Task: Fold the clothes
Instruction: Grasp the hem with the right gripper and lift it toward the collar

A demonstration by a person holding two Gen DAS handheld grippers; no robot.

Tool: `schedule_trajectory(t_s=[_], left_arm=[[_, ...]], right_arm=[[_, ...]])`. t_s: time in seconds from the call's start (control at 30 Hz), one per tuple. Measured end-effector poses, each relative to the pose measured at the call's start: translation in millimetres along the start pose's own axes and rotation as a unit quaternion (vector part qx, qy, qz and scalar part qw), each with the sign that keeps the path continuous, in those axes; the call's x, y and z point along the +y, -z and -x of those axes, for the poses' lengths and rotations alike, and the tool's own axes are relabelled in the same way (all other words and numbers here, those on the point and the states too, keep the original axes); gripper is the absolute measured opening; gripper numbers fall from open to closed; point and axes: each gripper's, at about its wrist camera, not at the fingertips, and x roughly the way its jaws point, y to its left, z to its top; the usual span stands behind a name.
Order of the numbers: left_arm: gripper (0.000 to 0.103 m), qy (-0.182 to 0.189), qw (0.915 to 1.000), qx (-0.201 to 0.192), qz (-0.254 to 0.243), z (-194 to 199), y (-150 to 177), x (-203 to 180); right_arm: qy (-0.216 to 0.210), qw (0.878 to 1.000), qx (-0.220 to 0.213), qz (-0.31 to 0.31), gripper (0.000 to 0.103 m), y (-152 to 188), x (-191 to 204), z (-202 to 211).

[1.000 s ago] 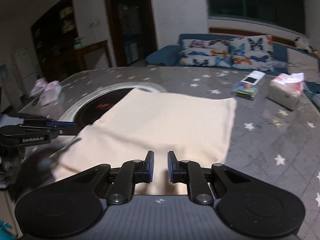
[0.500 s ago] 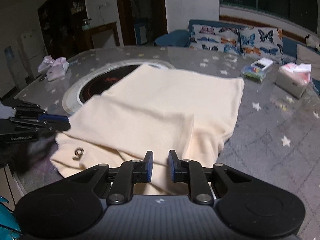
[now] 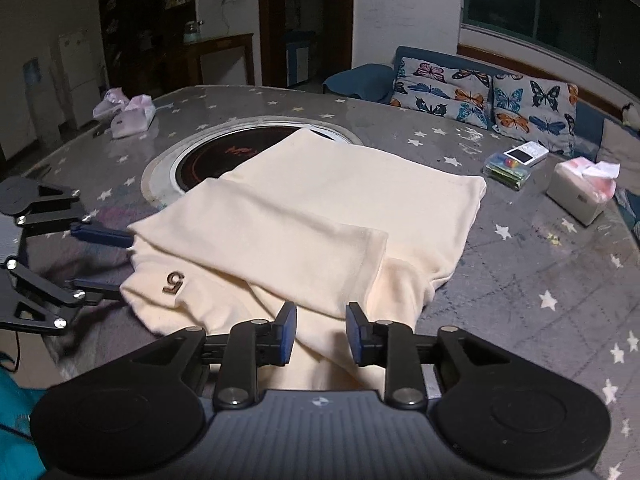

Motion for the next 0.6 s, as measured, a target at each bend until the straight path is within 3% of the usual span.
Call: schedule_trajectory(t_s=[0.07,0.13,0.23,0.33,0.47,0.6], left_arm=[[0.044,0.001,0.9999,-0.009,-0.011,-3.6,-2.8,-4.8],[0.025,0.005,0.9997,-0.019,-0.017,-4.4,-5.8,-6.5],[0.013,0.010,0.9996,-0.025,-0.005,-4.8,-11.9,-0.9],[0.012,0.015,0.9989,-0.026,0.037,-8.5,-22.5,15.2],[0.011,0.023,0.9957,-0.023,0.087,-19.8,-34.5,35.3],[0.011,0.025,0.9940,-0.013,0.106,-33.2,-38.3,44.3]], right_arm=[[0.002,1.000,0.002,0.013,0.028,0.1,2.0,5.2],[0.003,1.000,0.004,0.027,0.034,1.3,3.5,10.7],[0.005,0.999,0.008,0.052,0.037,4.0,6.4,18.2],[-0.001,0.997,0.018,0.081,0.046,9.5,11.1,22.3],[-0.016,0.992,0.028,0.120,0.050,18.3,24.0,21.5],[-0.032,0.991,0.013,0.127,0.051,17.1,32.6,10.2]])
